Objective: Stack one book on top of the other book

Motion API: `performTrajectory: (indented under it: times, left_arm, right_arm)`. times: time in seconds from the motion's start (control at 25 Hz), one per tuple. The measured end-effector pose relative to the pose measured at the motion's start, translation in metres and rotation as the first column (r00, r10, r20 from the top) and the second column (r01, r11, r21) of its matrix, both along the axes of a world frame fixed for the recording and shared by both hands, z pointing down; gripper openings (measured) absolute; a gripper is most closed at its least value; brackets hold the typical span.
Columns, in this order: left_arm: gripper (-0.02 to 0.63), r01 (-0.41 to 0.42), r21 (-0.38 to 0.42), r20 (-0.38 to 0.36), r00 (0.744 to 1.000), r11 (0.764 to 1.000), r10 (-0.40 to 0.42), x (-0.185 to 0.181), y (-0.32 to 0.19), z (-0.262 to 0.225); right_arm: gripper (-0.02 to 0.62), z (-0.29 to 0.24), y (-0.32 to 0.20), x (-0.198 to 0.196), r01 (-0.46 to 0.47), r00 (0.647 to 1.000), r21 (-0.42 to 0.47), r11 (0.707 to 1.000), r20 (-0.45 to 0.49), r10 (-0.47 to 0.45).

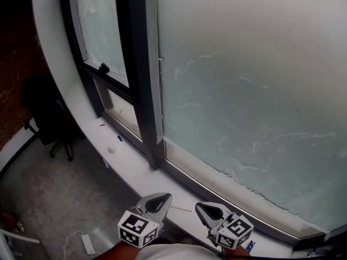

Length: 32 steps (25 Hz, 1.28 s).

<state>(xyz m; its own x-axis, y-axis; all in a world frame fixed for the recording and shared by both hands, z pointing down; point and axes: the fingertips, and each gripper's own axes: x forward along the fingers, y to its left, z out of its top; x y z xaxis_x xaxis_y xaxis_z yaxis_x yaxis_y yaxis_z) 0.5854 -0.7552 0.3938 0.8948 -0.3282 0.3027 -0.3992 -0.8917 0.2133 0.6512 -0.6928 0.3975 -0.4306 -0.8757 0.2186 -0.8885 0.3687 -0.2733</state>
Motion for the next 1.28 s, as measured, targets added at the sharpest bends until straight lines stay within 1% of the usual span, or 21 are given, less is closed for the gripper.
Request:
performTrajectory:
  times: [0.2,0.4,0.56,0.72,0.8,1.04,1.16,1.2,1.28]
  left_arm:
    - [0.006,0.134,-0.007,0.01,0.991,0.991,-0.134,-0.033,0.004,0.003]
    - [0.005,0.252,-0.016,0.023,0.968,0.968,-0.252,-0.069,0.006,0.008]
    - [0.005,0.304,-0.024,0.015,0.953,0.952,-0.304,-0.088,0.003,0.011]
    - [0.005,0.34,-0.015,0.007,0.941,0.94,-0.34,-0.11,-0.006,0.005]
    - [0.006,0.375,-0.009,0.005,0.927,0.927,-0.375,-0.132,-0.014,0.001]
    - [0.006,0.487,-0.014,0.001,0.873,0.873,-0.487,-0.206,-0.037,-0.003]
    - [0.006,0.515,0.01,-0.016,0.857,0.857,-0.515,-0.24,-0.044,-0.009]
    - [0.005,0.528,0.021,-0.018,0.849,0.849,-0.527,-0.253,-0.045,-0.009]
    - [0.005,0.568,0.035,-0.016,0.823,0.823,-0.567,-0.285,-0.047,-0.006]
  right_arm:
    - [0.002,0.004,-0.006,-0.027,0.139,0.99,-0.001,0.99,0.021,-0.139]
    - [0.002,0.007,-0.009,-0.06,0.272,0.962,-0.006,0.962,0.014,-0.272]
    - [0.002,0.008,-0.017,-0.08,0.341,0.94,-0.011,0.94,-0.012,-0.341]
    - [0.002,0.004,-0.036,-0.105,0.391,0.92,-0.019,0.92,0.002,-0.391]
    - [0.002,0.0,-0.046,-0.124,0.422,0.906,-0.015,0.906,0.007,-0.422]
    - [0.002,-0.013,-0.069,-0.192,0.519,0.855,0.006,0.855,-0.013,-0.519]
    - [0.002,-0.012,-0.082,-0.226,0.553,0.833,0.007,0.833,-0.022,-0.553]
    - [0.002,-0.011,-0.086,-0.24,0.569,0.822,0.004,0.822,-0.024,-0.569]
    - [0.002,-0.007,-0.092,-0.268,0.611,0.791,-0.001,0.792,-0.028,-0.611]
